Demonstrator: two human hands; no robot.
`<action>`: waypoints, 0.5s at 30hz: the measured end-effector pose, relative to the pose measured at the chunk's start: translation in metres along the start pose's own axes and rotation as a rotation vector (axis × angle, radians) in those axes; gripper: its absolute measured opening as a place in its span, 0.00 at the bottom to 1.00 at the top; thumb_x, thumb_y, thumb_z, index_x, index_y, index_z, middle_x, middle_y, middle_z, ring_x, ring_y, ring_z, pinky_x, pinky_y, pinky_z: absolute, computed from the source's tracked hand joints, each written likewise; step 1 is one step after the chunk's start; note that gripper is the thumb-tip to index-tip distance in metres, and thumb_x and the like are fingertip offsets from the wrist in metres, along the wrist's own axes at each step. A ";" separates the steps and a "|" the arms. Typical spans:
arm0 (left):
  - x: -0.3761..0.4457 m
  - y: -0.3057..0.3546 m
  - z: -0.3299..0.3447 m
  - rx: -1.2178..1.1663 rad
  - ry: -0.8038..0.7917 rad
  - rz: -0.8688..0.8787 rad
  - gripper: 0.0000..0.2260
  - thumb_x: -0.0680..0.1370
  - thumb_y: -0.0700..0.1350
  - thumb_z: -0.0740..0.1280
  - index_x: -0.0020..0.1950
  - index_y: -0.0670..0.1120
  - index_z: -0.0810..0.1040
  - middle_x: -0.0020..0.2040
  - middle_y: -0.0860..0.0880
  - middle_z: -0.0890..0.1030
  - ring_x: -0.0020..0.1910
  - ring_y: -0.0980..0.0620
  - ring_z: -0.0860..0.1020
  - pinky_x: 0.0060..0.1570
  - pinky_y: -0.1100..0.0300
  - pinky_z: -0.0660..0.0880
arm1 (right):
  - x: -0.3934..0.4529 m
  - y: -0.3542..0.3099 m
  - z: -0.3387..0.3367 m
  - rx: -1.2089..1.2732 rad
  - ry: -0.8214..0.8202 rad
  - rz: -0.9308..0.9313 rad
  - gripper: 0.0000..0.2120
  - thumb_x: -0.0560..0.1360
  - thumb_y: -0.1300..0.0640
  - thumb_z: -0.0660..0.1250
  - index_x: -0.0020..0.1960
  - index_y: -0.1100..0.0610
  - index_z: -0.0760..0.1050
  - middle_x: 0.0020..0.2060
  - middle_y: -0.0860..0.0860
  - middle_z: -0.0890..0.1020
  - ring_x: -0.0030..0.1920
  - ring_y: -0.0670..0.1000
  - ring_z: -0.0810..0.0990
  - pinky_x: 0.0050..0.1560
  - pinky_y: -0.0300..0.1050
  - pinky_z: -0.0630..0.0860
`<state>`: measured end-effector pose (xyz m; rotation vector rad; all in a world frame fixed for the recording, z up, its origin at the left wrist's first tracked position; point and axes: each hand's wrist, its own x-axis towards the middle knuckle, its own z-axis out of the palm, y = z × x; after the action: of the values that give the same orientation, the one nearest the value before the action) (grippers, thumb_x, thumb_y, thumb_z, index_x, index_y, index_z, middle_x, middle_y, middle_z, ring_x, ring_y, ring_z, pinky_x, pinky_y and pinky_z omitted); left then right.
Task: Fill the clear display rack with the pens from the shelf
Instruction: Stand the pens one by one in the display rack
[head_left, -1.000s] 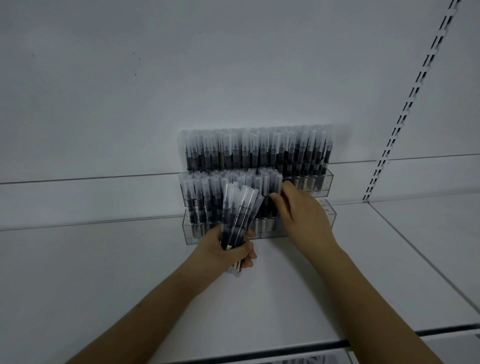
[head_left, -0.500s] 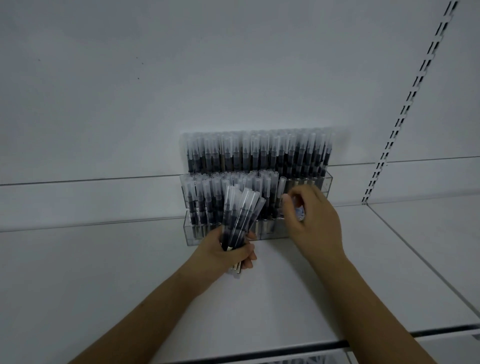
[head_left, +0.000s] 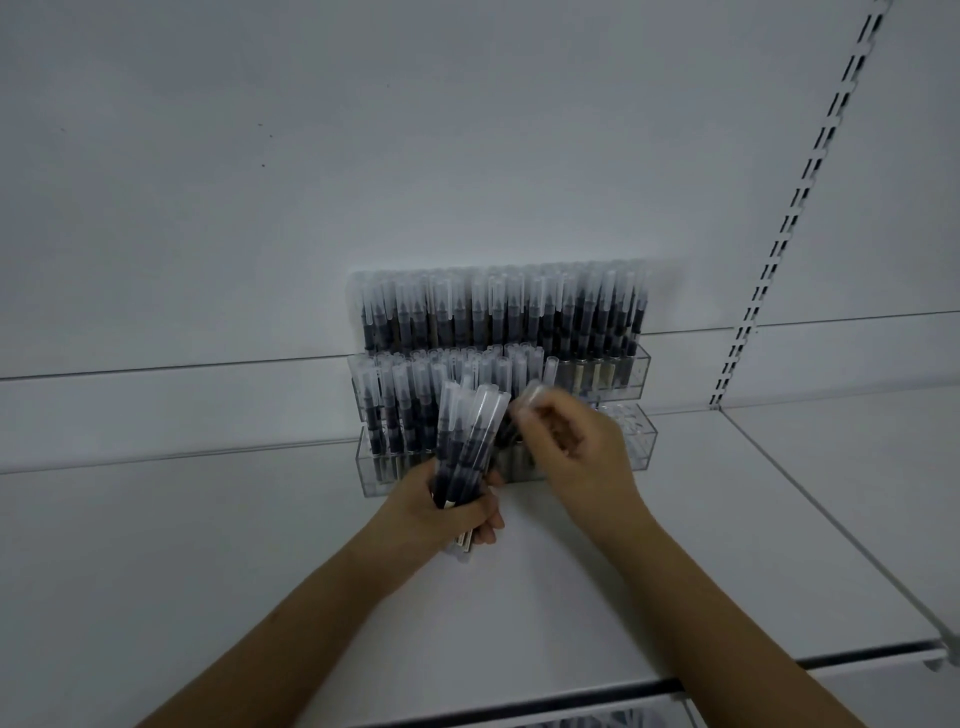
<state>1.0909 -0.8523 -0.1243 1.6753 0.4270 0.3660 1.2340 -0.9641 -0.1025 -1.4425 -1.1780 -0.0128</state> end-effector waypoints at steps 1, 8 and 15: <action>0.000 0.000 0.000 0.001 0.004 -0.007 0.04 0.77 0.37 0.68 0.51 0.42 0.78 0.39 0.45 0.84 0.36 0.50 0.82 0.39 0.50 0.78 | 0.001 -0.003 -0.005 0.094 0.087 0.034 0.10 0.78 0.51 0.63 0.44 0.55 0.77 0.35 0.53 0.78 0.32 0.55 0.73 0.31 0.52 0.73; 0.001 0.000 0.001 0.015 0.030 -0.033 0.02 0.78 0.37 0.68 0.49 0.42 0.78 0.38 0.45 0.84 0.35 0.50 0.81 0.40 0.47 0.78 | 0.010 0.002 -0.040 0.010 0.716 0.028 0.09 0.84 0.57 0.55 0.47 0.58 0.69 0.38 0.46 0.79 0.33 0.50 0.80 0.36 0.54 0.78; 0.003 -0.003 0.001 0.006 0.036 -0.035 0.01 0.77 0.38 0.68 0.47 0.43 0.78 0.37 0.45 0.83 0.34 0.50 0.80 0.38 0.50 0.76 | 0.017 0.007 -0.034 -0.283 0.326 -0.006 0.08 0.85 0.53 0.55 0.51 0.52 0.70 0.40 0.49 0.80 0.38 0.45 0.82 0.40 0.44 0.79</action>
<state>1.0935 -0.8515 -0.1273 1.6667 0.4842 0.3699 1.2675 -0.9774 -0.0877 -1.6101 -0.9363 -0.4190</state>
